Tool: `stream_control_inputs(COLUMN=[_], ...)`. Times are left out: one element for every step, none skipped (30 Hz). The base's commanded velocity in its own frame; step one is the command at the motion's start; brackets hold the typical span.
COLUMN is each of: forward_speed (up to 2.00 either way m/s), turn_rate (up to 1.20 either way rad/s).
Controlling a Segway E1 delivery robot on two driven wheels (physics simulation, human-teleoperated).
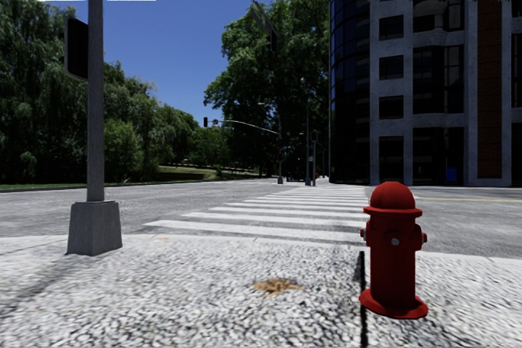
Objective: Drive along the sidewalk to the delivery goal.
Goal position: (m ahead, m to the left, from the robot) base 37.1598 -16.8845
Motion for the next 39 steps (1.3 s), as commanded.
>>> stream_control_inputs(forward_speed=[0.59,0.59,0.59,0.59,0.59,0.59,0.59,0.59,0.59,0.59,0.59,0.59,0.59,0.59,0.59,0.59,0.59,0.60,0.60,0.60,0.60,0.60,0.60,0.60,0.60,0.60,0.60,0.60,0.60,0.60,0.60,0.60,0.60,0.60,0.60,0.60,0.61,0.61,0.61], turn_rate=[0.00,0.00,0.00,0.00,0.00,0.00,0.19,0.43,0.92,1.11,1.11,1.15,0.42,0.00,0.00,0.00,0.00,0.00,0.00,0.00,0.00,0.00,0.00,0.00,0.00,0.00,0.00,0.00,0.00,0.00,0.00,0.00,0.00,0.00,0.00,0.00,0.00,0.00,0.00])
